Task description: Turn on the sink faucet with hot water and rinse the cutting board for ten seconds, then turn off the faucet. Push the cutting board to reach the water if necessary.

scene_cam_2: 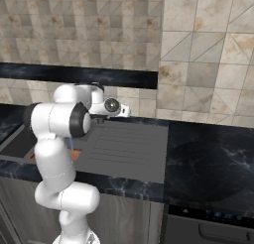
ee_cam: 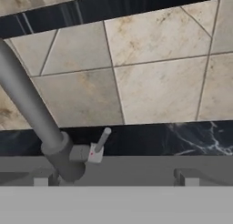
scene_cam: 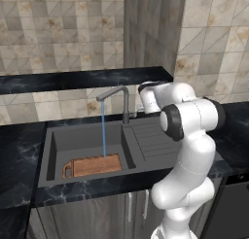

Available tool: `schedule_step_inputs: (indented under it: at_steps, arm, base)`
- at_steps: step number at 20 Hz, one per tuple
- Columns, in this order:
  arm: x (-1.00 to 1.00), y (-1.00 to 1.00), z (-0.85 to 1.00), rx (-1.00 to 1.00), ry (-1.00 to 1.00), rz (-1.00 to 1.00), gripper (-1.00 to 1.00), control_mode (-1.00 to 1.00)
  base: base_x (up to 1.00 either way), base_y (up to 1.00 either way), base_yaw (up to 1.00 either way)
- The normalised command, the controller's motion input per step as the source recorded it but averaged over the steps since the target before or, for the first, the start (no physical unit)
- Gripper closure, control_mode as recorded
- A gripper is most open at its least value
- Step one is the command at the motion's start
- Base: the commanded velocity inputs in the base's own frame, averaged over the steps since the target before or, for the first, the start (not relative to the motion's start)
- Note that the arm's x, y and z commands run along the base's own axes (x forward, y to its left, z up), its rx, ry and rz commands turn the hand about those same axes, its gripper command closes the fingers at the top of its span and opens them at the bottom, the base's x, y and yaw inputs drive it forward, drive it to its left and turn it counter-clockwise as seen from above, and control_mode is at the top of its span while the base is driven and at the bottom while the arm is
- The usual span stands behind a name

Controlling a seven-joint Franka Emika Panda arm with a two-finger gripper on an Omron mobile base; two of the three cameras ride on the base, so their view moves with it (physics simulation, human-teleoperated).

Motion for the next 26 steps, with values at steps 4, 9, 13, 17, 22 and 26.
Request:
schedule_step_inputs:
  at_steps: [4, 9, 13, 17, 22, 26]
  arm:
    - [-0.04, -0.17, 0.30, 0.12, 0.20, 0.00, -1.00, -1.00]
    - [0.10, -0.20, 0.26, 0.07, 0.12, 0.00, -1.00, -1.00]
    - [0.06, -0.29, 0.17, 0.07, 0.09, 0.01, -1.00, -1.00]
    - [0.00, -0.23, 0.00, 0.02, 0.06, 0.04, -1.00, -1.00]
    - [0.04, -0.22, -0.16, 0.01, 0.00, 0.07, -1.00, -1.00]
    - [0.11, -0.07, -0.32, 0.00, 0.00, 0.05, -1.00, -1.00]
  base:
    - [0.00, 0.00, 0.00]
    - [0.00, 0.00, 0.00]
    - [0.00, 0.00, 0.00]
    - [0.00, 0.00, 0.00]
    - [0.00, 0.00, 0.00]
    - [0.00, 0.00, 0.00]
